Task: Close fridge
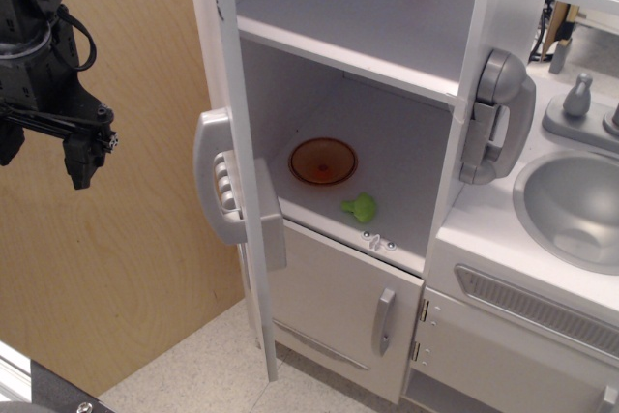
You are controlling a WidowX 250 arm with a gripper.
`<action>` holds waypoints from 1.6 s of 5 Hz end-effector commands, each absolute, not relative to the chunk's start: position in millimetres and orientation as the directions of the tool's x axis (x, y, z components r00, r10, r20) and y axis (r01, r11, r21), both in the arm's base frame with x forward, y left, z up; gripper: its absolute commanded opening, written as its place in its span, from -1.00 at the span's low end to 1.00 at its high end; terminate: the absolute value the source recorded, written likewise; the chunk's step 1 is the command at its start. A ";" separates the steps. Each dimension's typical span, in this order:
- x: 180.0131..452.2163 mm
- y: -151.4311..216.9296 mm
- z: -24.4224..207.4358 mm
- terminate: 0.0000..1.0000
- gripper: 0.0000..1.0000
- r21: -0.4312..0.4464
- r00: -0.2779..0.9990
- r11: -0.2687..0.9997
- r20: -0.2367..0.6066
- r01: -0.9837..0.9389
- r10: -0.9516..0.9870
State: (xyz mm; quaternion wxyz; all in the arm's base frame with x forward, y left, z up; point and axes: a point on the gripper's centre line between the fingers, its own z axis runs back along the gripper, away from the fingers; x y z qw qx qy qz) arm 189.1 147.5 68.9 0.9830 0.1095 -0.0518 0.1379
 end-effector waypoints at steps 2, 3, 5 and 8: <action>215.0 158.2 71.6 -1.00 1.00 0.214 0.942 0.926 0.203 -0.310 0.268; 240.7 163.4 76.4 -1.00 1.00 0.231 0.923 0.905 0.234 -0.358 0.305; 276.0 152.7 99.8 -1.00 1.00 0.212 0.914 0.904 0.250 -0.372 0.318; 307.5 117.8 98.2 -1.00 1.00 0.133 0.945 0.943 0.166 -0.306 0.283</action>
